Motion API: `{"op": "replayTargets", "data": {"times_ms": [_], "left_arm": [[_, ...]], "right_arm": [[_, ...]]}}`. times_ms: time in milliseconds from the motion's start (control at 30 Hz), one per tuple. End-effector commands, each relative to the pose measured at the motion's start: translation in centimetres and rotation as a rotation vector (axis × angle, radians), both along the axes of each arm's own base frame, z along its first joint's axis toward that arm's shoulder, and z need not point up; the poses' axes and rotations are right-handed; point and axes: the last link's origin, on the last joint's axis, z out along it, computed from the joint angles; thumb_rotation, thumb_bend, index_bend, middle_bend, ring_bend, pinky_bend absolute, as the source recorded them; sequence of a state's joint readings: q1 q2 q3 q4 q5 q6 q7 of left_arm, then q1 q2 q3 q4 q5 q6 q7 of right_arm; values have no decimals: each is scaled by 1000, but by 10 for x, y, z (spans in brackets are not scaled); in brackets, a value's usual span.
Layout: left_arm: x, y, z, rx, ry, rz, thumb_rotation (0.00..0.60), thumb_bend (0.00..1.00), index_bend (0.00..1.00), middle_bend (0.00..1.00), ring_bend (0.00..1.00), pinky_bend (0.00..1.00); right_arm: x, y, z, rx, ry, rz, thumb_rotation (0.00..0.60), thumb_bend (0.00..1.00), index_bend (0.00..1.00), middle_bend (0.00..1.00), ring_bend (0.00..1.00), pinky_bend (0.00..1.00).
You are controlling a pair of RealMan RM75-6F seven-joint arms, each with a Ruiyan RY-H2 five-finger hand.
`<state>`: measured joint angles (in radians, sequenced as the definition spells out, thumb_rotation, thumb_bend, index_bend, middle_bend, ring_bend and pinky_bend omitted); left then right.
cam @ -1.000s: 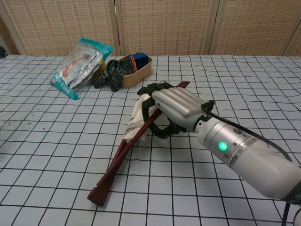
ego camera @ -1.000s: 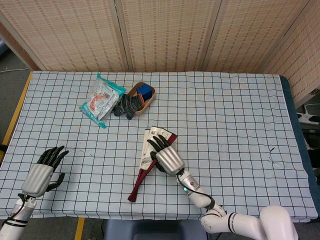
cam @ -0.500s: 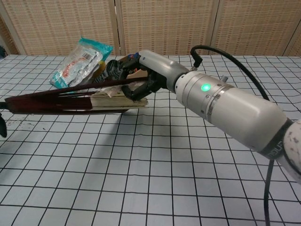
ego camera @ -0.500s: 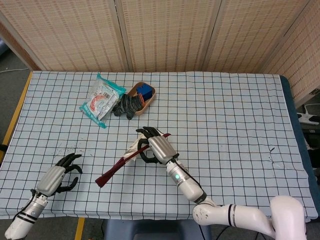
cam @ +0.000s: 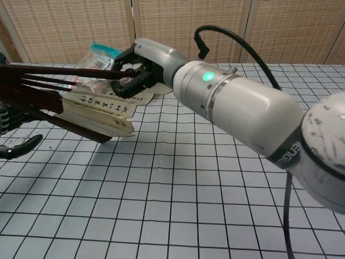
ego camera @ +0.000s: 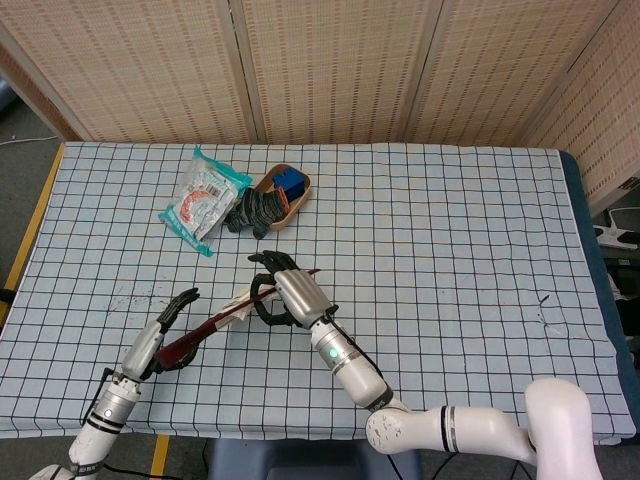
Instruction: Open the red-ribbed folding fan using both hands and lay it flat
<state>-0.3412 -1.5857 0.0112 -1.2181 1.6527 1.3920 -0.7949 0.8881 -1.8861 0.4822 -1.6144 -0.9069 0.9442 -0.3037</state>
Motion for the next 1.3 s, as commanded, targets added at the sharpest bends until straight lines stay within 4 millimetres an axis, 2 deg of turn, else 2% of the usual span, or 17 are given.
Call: {"op": "replayTargets", "data": {"times_ms": [33,200,400,667,733,800,900,1300], "left_arm": [[11,-7,-11,-32,-38,-1,600,455,79,0,0,102],[22,-14,-23,-89,-49,-4,600,453,26,0,0,98],[36,-8,-28,-40,-107,50,600,453,28,0,0,97],[40,3,-33,53,-118,142,600,445,167,0,0,99],[39,4,-34,63,-123,160,600,445,233,0,0,103],[37,4,-35,78,-131,176,600,448,362,1,0,113],[34,4,-37,70,-95,171,600,456,482,37,0,118],[22,7,-31,114,-24,148,600,455,503,81,0,117]], "right_arm": [[7,2,-1,2,-9,1,600,617,726,103,0,0],[14,3,-2,-15,-13,0,600,617,726,103,0,0],[20,2,-7,-44,-19,-7,600,618,726,103,0,0],[22,5,-8,-35,-31,-3,600,617,726,103,0,0],[22,5,-6,-40,-33,1,600,618,726,103,0,0],[23,5,-4,-46,-34,5,600,618,726,103,0,0],[22,4,-1,-53,-38,7,600,618,725,103,0,0],[3,2,24,-111,0,35,600,617,719,103,0,0]]}}
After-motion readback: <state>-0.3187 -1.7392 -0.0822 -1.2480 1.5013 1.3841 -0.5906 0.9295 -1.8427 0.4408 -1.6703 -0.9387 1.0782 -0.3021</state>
